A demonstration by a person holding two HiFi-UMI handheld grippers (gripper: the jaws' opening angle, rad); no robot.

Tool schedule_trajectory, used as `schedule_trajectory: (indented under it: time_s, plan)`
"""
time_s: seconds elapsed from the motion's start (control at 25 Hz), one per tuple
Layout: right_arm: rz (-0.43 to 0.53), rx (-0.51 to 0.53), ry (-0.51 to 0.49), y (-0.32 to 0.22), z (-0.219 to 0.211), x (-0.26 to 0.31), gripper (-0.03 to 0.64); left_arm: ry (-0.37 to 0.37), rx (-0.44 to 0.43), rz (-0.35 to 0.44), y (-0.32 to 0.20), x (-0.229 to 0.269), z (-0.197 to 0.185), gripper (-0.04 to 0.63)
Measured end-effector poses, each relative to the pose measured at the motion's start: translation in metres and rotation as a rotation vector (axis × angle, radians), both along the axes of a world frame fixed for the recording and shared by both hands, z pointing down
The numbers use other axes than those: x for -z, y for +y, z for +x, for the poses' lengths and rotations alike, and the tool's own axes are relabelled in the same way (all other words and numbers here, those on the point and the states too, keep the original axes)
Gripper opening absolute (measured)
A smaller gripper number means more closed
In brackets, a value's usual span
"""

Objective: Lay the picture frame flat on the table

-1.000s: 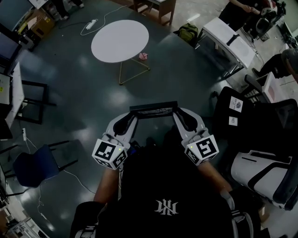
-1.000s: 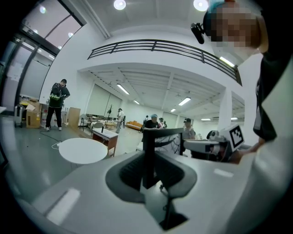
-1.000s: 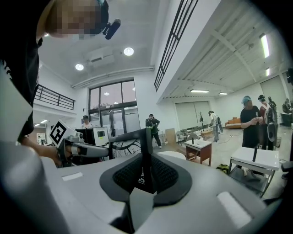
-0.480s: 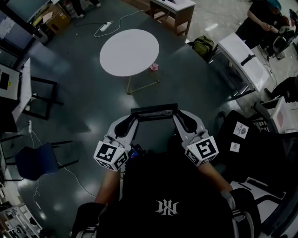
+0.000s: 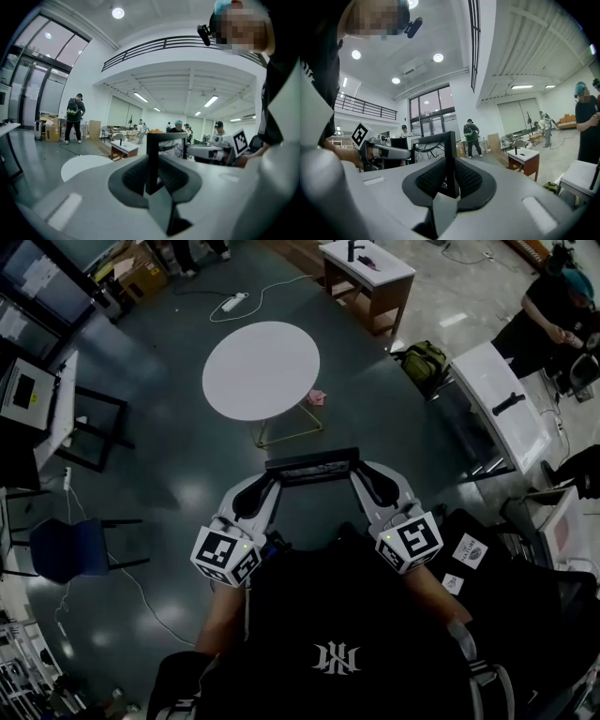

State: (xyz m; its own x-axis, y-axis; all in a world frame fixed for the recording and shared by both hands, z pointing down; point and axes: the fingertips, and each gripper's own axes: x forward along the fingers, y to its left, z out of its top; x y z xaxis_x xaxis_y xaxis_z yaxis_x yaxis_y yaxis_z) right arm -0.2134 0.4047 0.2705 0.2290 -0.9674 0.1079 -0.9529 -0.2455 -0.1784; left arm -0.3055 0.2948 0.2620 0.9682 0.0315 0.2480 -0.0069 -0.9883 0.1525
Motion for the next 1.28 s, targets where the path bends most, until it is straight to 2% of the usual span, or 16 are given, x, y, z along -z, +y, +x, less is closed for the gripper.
schedule_trajectory:
  time_s: [0.4, 0.8, 1.08, 1.28]
  plan:
    - [0.017, 0.079, -0.011, 0.004, 0.050, -0.004, 0.051, -0.014, 0.083, 0.004, 0.014, -0.004, 0.040, 0.057]
    - [-0.025, 0.060, -0.046, 0.005, 0.078, -0.020, 0.049, -0.028, 0.069, -0.030, 0.010, -0.018, 0.073, 0.057]
    - [-0.054, 0.042, -0.045, -0.012, 0.119, -0.029, 0.050, -0.027, 0.055, -0.067, -0.007, -0.032, 0.114, 0.057]
    - [-0.062, 0.051, -0.049, -0.046, 0.162, -0.030, 0.049, -0.020, 0.068, -0.077, -0.040, -0.034, 0.154, 0.057]
